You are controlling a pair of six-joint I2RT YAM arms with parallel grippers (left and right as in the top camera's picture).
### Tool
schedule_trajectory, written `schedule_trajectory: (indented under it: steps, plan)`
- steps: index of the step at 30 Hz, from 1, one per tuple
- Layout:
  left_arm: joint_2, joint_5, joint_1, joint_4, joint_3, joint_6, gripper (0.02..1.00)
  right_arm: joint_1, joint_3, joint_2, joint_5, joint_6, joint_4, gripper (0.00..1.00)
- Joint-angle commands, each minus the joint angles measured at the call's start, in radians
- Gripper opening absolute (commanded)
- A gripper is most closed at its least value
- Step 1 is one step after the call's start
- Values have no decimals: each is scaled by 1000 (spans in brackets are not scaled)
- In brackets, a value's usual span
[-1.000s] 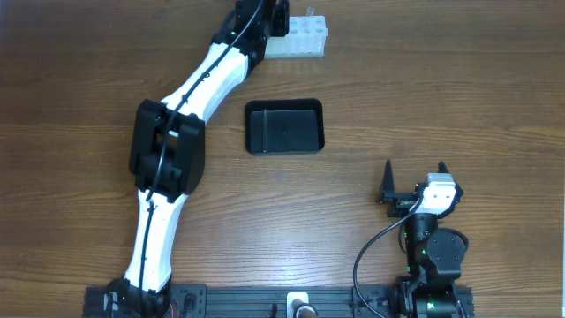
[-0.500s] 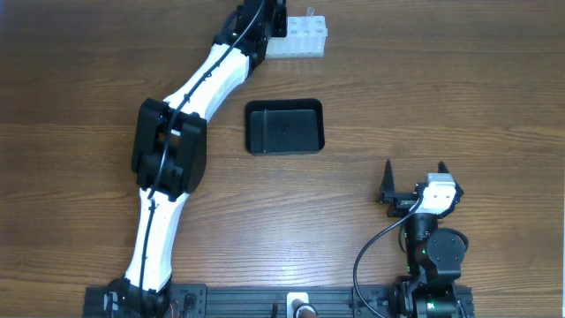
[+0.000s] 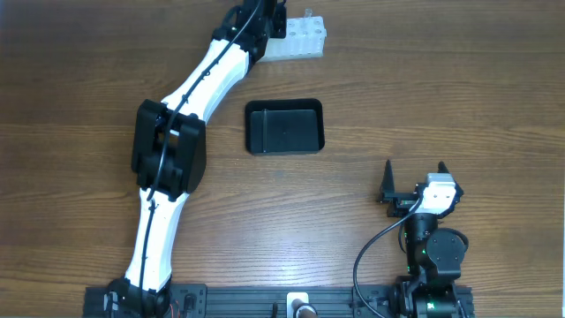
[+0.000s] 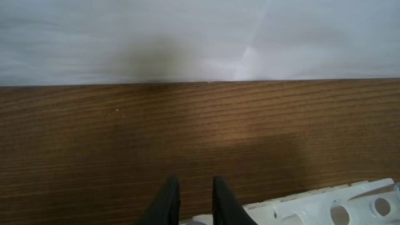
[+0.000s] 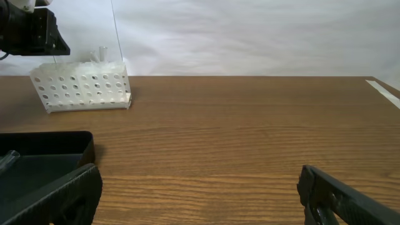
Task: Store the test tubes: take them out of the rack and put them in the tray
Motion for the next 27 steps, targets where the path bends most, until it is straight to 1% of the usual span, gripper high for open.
schedule_trajectory:
  steps: [1,13,19,22,24,27]
  plan:
    - [-56,-5,1,-4,32,8,40,-6,-6,-11,-5,-8,-3,991]
    - [-212,-42,1,19,32,16,38,-6,-6,-11,-5,-8,-3,991]
    - [-312,-41,-3,-5,32,30,40,-6,-6,-11,-5,-8,-3,991]
    - [-366,-22,-15,-97,32,19,38,-6,-6,-11,-5,-8,-3,991]
    - [-396,-9,-25,-189,32,-26,38,-6,-6,-11,-5,-8,-3,993]
    - [-425,53,-40,-358,32,-84,40,-6,-6,-11,-5,-8,-3,993]
